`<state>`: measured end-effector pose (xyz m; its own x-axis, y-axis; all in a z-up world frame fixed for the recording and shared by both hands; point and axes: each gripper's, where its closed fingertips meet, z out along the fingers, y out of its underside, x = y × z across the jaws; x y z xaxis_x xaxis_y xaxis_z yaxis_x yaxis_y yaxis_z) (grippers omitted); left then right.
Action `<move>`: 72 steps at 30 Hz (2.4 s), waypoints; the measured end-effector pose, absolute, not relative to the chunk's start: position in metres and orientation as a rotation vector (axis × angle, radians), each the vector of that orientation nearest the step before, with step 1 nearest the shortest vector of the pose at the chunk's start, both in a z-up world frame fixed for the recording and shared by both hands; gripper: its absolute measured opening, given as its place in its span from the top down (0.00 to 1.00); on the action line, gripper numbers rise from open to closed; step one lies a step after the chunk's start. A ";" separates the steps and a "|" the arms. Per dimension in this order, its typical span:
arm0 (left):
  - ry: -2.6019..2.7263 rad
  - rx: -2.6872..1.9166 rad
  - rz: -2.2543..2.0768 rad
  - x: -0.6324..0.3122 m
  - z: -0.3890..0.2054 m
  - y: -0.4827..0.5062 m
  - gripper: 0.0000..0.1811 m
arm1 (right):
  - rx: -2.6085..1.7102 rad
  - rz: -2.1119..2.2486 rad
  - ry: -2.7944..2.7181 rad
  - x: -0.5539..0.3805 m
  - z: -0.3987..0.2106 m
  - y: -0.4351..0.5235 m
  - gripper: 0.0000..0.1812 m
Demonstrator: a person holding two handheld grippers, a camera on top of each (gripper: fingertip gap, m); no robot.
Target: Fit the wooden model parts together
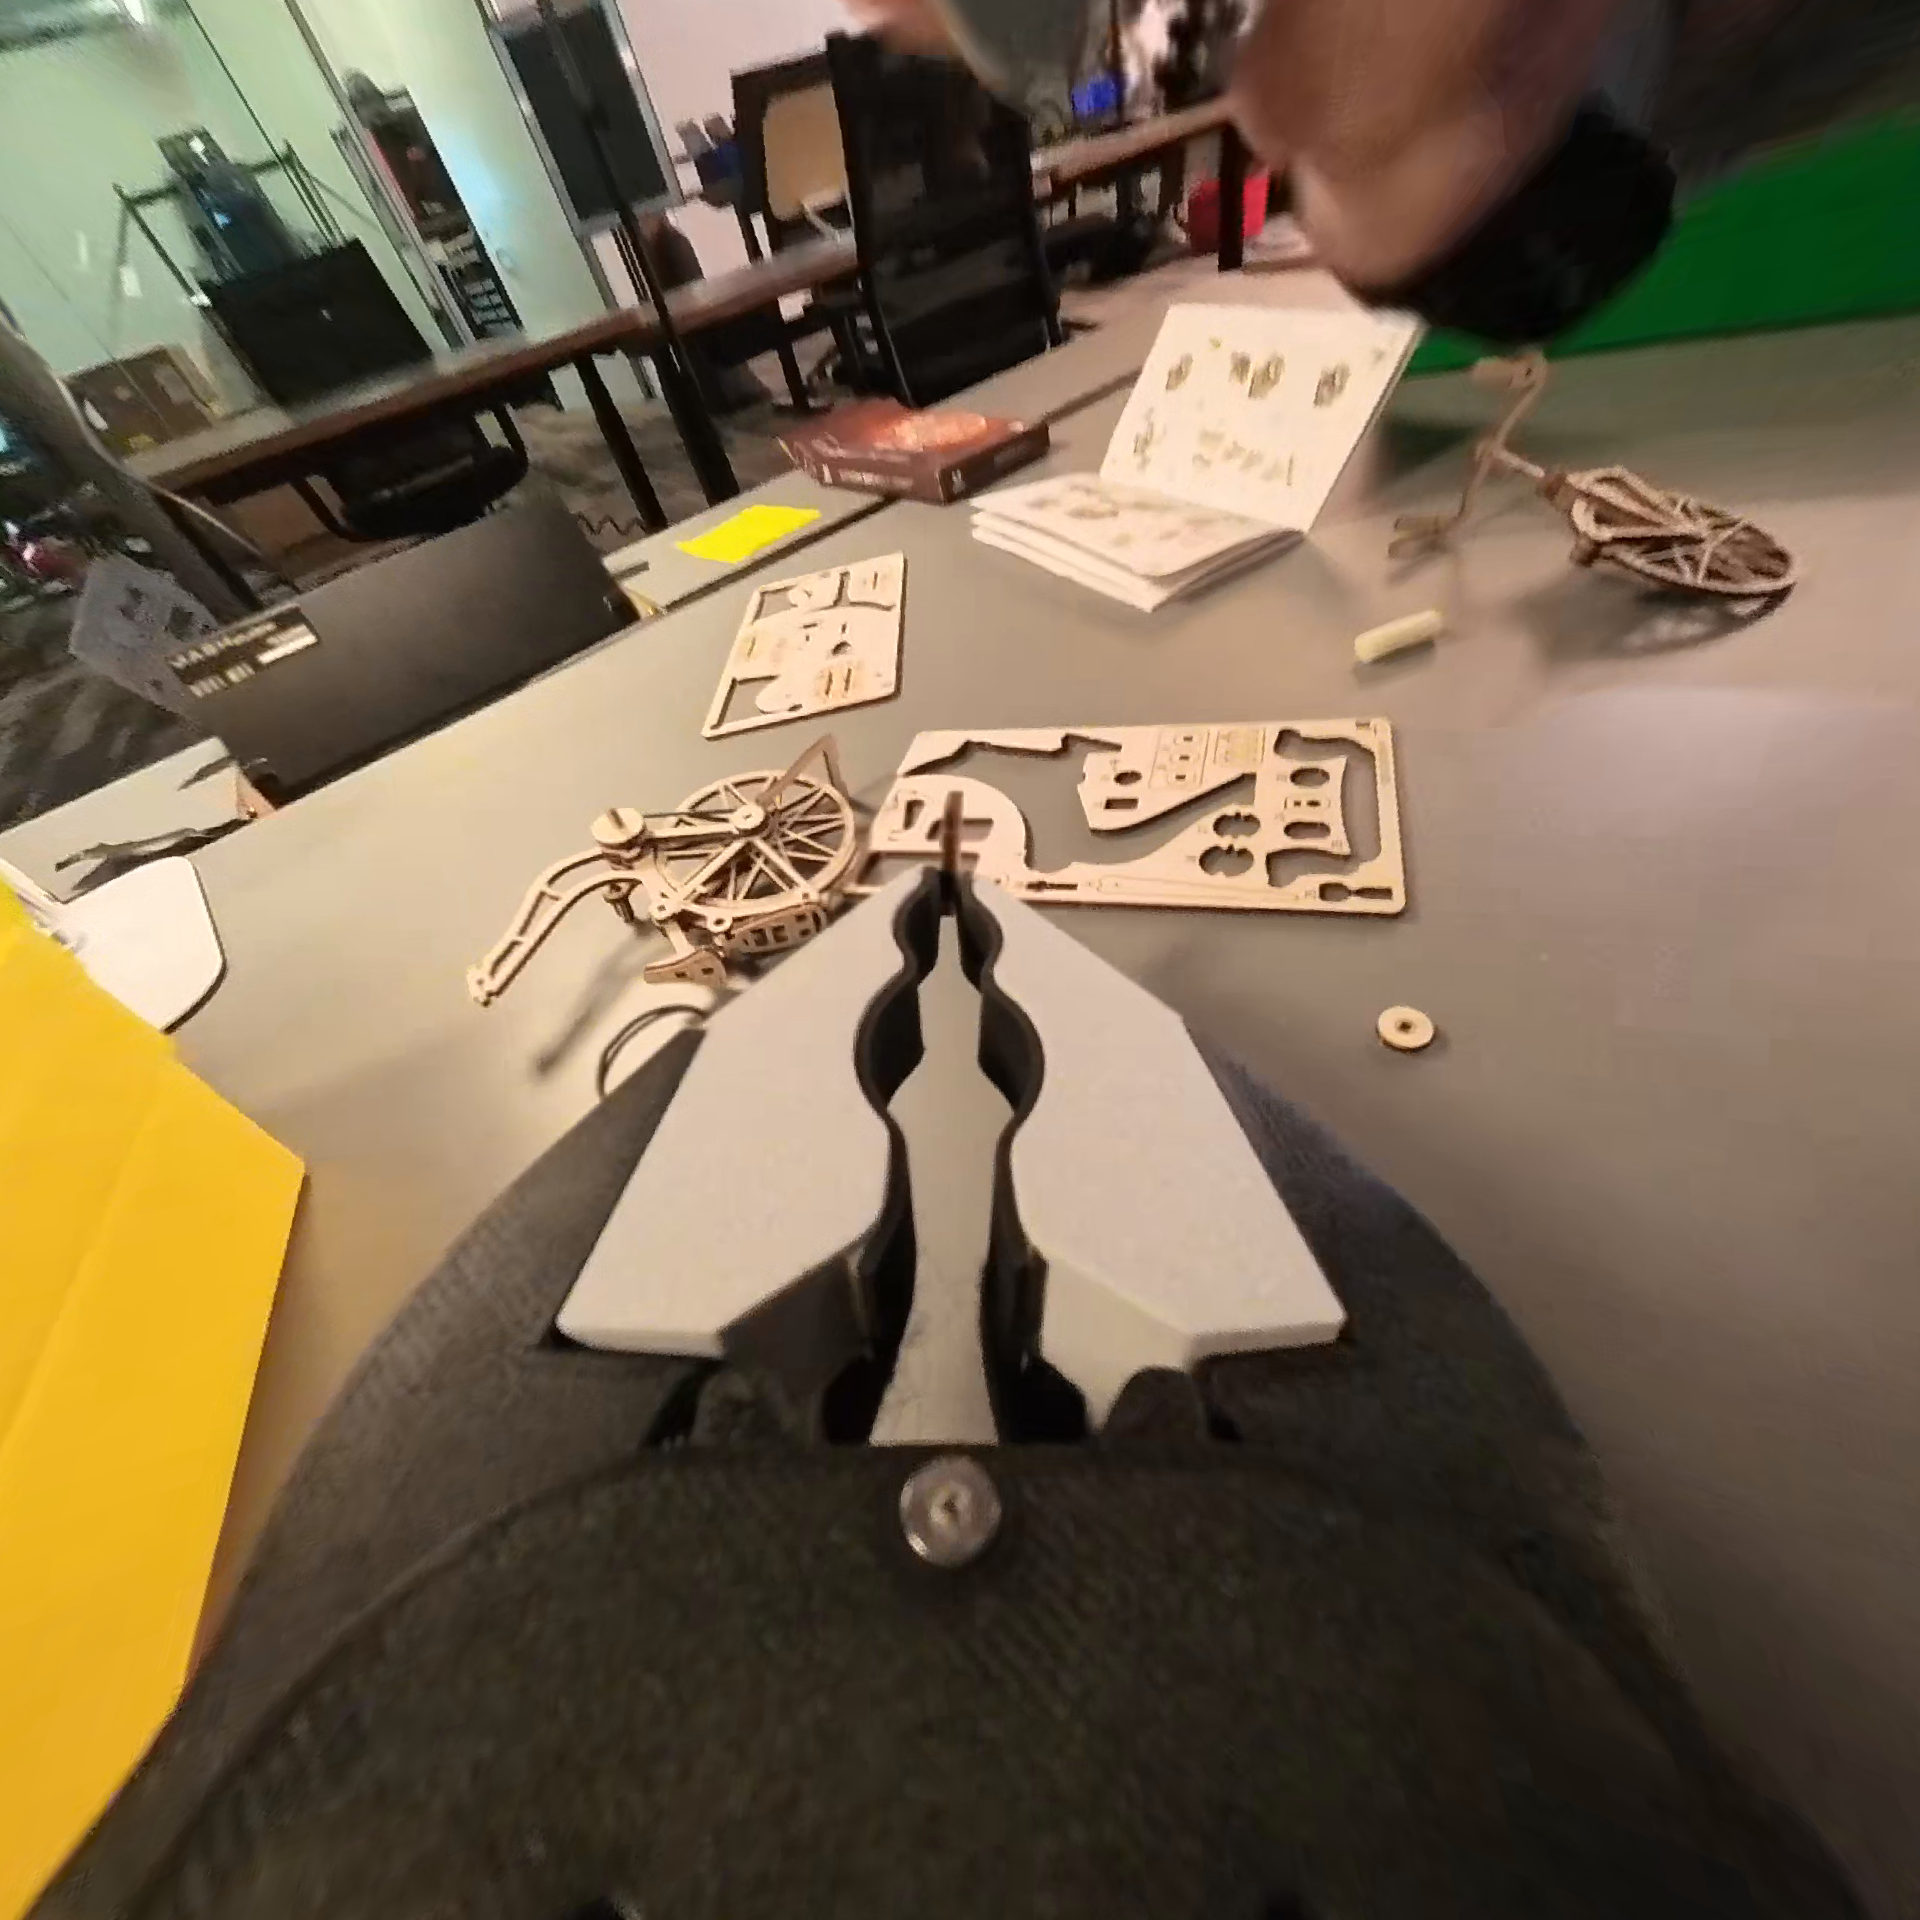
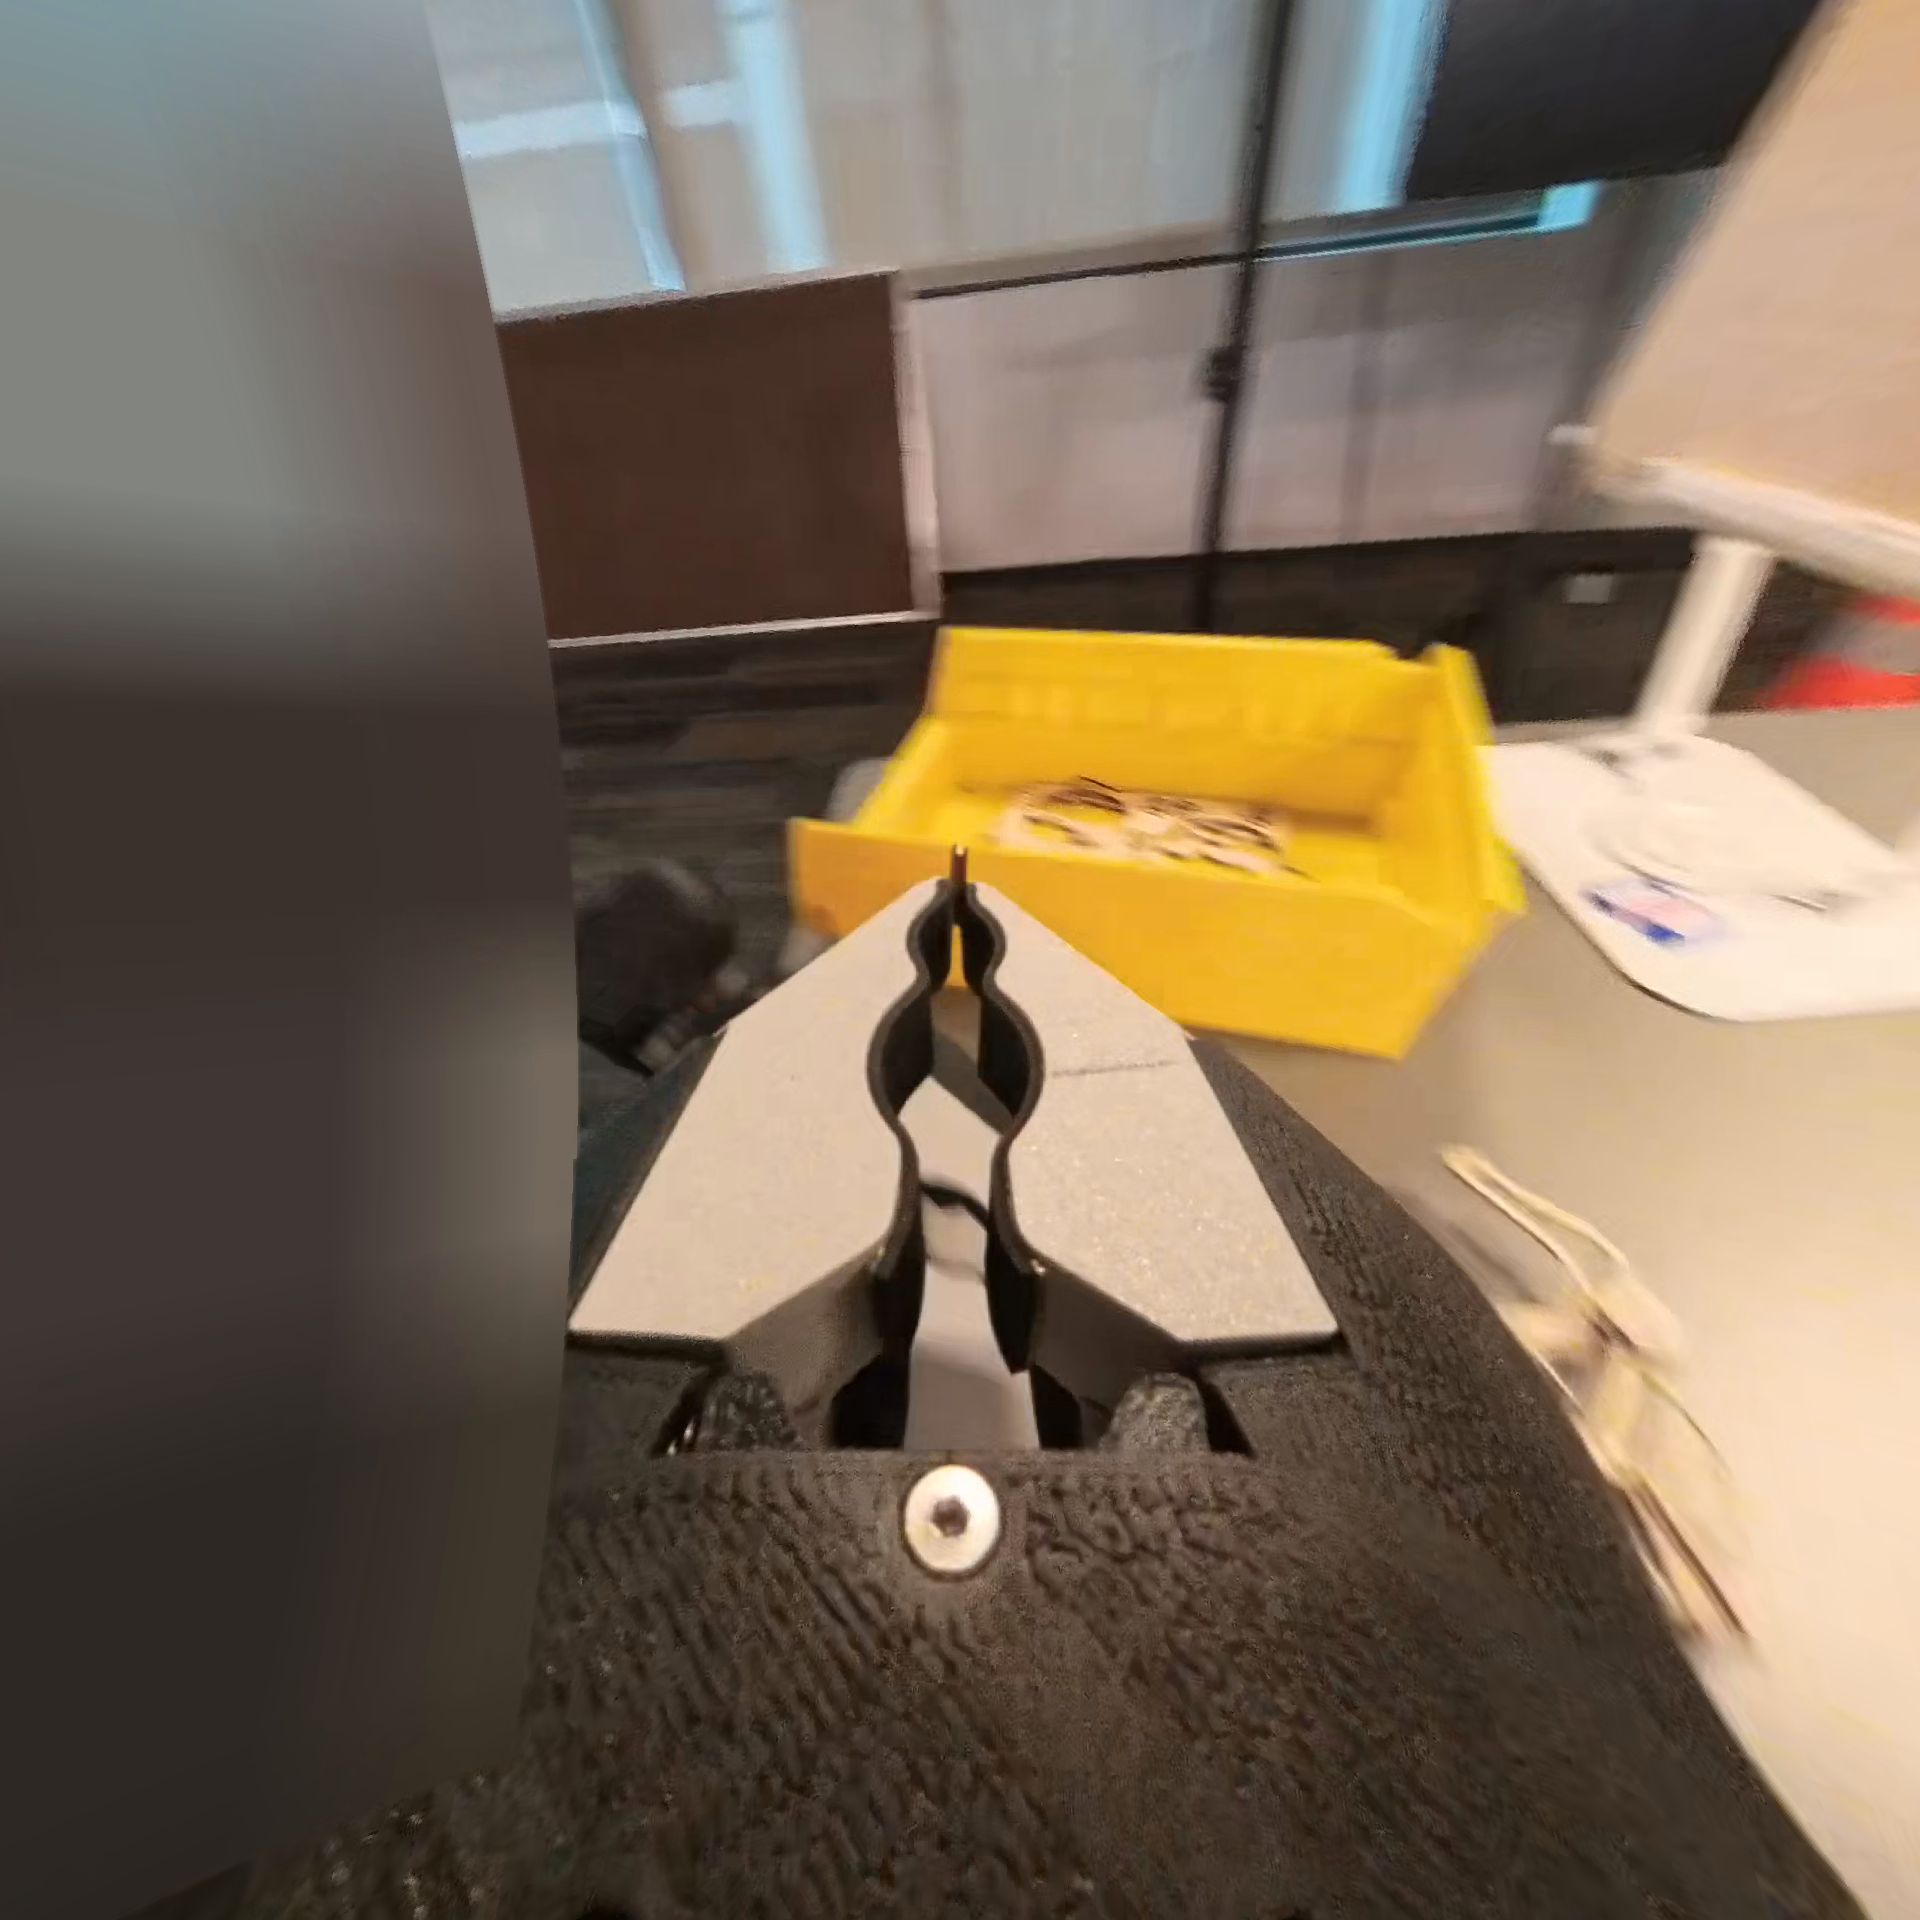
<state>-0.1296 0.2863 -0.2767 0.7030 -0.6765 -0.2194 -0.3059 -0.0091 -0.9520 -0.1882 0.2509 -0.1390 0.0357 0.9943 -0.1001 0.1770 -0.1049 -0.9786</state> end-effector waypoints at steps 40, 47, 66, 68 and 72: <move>0.931 -1.575 0.035 -0.127 -0.287 0.300 0.99 | -1.676 0.880 -0.965 -0.132 -0.280 0.295 1.00; 0.930 -1.581 0.041 -0.126 -0.289 0.301 0.99 | -1.672 0.896 -0.962 -0.131 -0.279 0.296 1.00; 0.666 -1.570 -0.256 -0.145 -0.265 0.305 0.99 | -1.982 0.843 -1.430 -0.122 -0.324 0.282 0.94; 0.657 -1.566 -0.263 -0.146 -0.264 0.305 0.99 | -1.987 0.685 -1.440 -0.118 -0.335 0.289 0.94; 0.645 -1.561 -0.281 -0.147 -0.262 0.304 0.99 | -1.999 0.642 -1.395 -0.124 -0.342 0.289 0.94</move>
